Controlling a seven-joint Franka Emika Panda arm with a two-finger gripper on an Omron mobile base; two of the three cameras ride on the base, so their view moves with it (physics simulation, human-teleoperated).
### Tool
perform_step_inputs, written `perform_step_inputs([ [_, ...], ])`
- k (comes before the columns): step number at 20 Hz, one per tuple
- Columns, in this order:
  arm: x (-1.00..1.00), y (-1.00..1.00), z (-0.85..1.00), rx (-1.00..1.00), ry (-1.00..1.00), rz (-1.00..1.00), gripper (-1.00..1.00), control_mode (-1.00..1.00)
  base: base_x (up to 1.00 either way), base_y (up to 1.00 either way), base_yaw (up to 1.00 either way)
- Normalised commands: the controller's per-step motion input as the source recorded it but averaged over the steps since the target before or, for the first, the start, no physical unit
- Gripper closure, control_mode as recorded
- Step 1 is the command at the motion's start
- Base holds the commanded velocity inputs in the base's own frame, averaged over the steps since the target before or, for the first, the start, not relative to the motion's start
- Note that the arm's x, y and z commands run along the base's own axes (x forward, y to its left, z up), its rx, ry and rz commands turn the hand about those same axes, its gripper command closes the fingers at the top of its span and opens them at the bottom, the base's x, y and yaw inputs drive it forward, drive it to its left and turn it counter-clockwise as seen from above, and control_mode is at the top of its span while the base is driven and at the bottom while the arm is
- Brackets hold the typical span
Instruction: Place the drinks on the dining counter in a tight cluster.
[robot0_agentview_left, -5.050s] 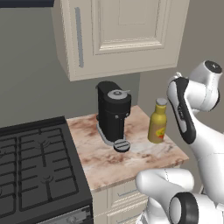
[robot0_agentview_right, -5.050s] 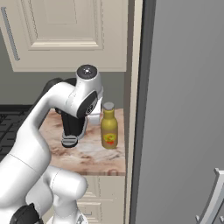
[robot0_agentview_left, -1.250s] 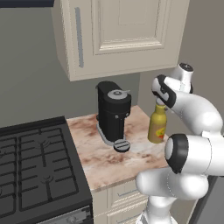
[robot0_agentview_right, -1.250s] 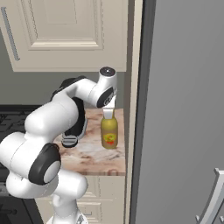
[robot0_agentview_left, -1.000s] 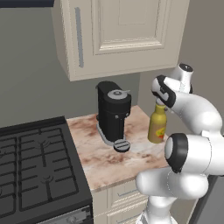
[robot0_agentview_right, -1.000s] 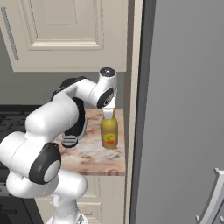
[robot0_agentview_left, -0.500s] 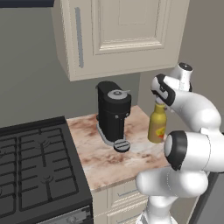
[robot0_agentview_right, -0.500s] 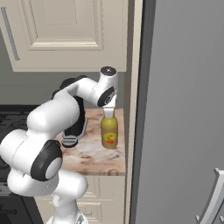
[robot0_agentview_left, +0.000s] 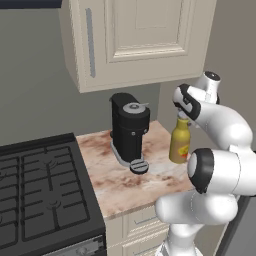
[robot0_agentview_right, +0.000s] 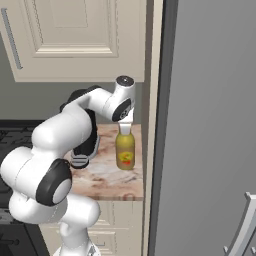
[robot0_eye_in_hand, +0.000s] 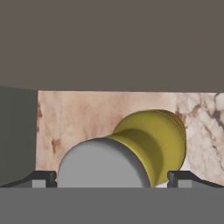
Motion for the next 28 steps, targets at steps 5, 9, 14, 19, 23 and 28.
perform_step_inputs([
  [5,-0.14,0.13,-0.29,0.0,0.0,0.04,1.0,-1.0,0.0,0.0,0.0],
  [9,-0.28,0.12,-0.31,0.0,0.0,0.03,1.0,-1.0,0.0,0.0,0.0],
  [14,-0.27,0.13,-0.18,0.0,0.0,0.01,1.0,-1.0,0.0,0.0,0.0],
  [19,-0.17,0.06,0.11,0.0,-0.06,0.0,1.0,-1.0,0.0,0.0,0.0],
  [23,-0.09,0.09,0.17,0.0,-0.06,0.0,1.0,-1.0,0.0,0.0,0.0],
  [28,-0.11,0.05,0.2,0.0,-0.05,0.0,1.0,-1.0,0.0,0.0,0.0],
])
